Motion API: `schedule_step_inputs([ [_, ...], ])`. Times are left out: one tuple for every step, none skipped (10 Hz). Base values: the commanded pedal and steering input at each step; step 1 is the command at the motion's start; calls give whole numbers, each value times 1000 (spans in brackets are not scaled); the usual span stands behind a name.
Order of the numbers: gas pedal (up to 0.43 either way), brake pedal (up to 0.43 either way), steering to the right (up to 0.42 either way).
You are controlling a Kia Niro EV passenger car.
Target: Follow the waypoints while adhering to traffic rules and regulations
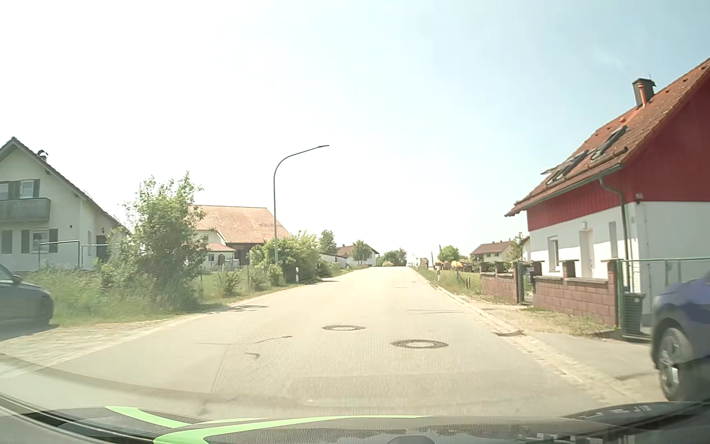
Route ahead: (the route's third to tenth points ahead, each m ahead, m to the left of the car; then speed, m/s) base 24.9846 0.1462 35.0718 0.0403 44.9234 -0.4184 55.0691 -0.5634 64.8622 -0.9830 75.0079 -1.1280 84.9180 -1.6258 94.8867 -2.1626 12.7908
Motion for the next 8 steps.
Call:
schedule_step_inputs([
  [150,0,16],
  [150,0,17],
  [150,0,16],
  [150,0,16],
  [150,0,16],
  [150,0,16],
  [150,0,13],
  [150,0,9],
])
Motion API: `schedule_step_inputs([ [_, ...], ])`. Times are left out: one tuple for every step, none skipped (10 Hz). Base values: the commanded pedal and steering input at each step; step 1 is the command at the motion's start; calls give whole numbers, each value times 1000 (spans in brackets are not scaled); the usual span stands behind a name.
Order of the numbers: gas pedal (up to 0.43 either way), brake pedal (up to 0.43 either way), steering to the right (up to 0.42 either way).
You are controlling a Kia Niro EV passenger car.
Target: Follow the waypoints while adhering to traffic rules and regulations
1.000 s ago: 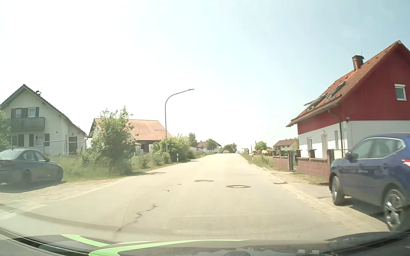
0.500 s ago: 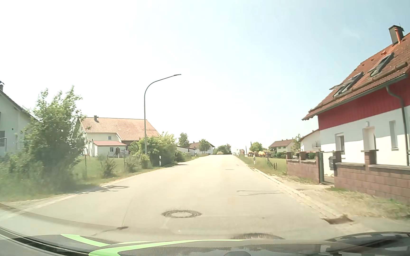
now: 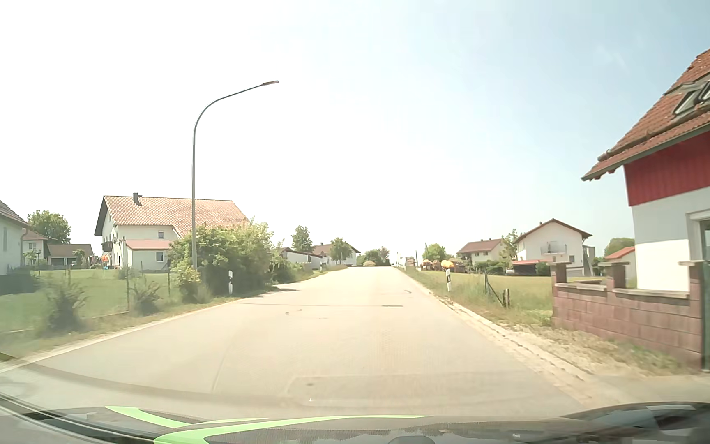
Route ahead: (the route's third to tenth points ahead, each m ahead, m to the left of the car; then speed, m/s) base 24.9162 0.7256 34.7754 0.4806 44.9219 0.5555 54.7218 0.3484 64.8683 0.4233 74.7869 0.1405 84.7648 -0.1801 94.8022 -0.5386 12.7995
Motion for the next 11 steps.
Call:
schedule_step_inputs([
  [150,0,5],
  [150,0,5],
  [150,0,1],
  [150,0,0],
  [150,0,-1],
  [150,0,-3],
  [150,0,-3],
  [150,0,-3],
  [150,0,-4],
  [150,0,-4],
  [150,0,-4],
])
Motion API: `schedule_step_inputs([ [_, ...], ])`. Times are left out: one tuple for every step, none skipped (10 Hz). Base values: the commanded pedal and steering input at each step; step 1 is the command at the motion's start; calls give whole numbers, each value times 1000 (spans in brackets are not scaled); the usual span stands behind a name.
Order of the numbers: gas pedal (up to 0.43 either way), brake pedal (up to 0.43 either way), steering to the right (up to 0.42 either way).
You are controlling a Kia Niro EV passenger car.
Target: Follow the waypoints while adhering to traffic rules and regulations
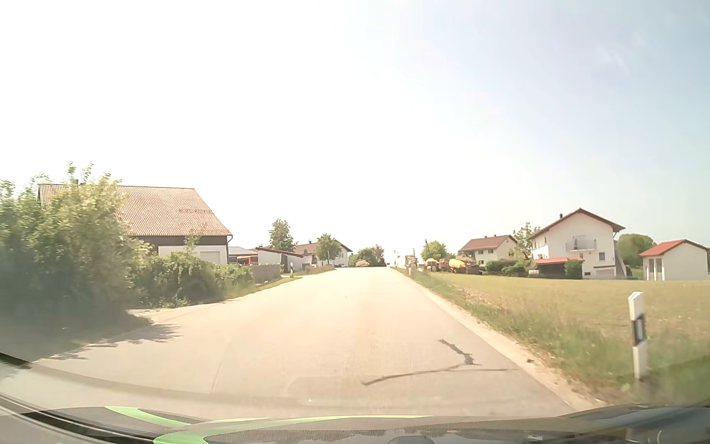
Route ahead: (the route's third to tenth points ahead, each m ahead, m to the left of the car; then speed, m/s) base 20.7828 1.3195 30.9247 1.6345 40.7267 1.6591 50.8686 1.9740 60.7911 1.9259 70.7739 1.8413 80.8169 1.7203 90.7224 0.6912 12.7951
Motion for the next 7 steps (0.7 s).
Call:
schedule_step_inputs([
  [150,0,-4],
  [150,0,-4],
  [150,0,-4],
  [150,0,-5],
  [150,0,-4],
  [150,0,-5],
  [150,0,-4],
])
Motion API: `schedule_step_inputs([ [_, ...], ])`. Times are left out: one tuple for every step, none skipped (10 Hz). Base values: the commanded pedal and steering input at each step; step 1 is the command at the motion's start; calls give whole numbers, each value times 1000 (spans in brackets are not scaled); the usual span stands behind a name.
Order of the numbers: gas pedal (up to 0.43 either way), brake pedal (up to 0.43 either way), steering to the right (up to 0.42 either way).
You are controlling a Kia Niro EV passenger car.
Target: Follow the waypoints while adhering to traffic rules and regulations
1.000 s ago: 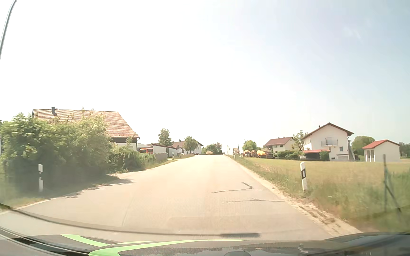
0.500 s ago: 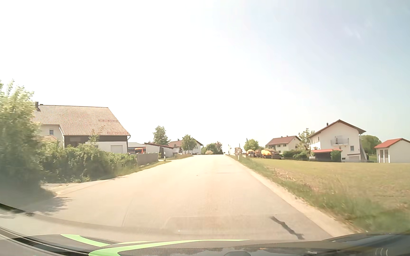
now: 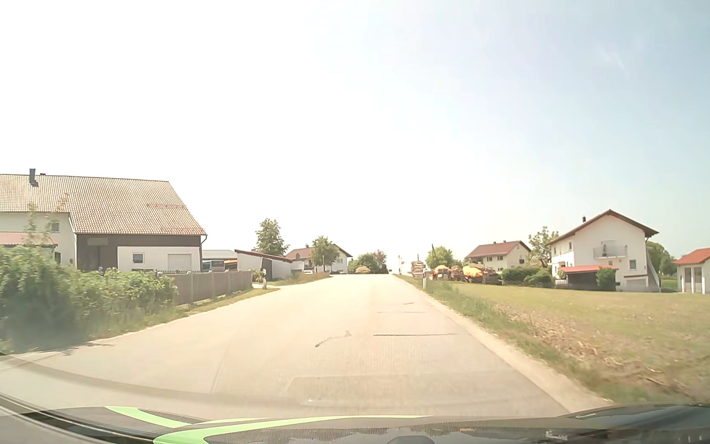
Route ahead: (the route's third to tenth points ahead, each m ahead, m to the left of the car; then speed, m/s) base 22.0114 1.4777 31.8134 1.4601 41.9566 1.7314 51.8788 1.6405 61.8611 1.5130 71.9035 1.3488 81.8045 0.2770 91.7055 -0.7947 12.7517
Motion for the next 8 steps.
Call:
schedule_step_inputs([
  [150,0,-4],
  [150,0,-4],
  [150,0,-4],
  [150,0,-4],
  [150,0,-4],
  [150,0,-4],
  [150,0,-4],
  [150,0,-4],
])
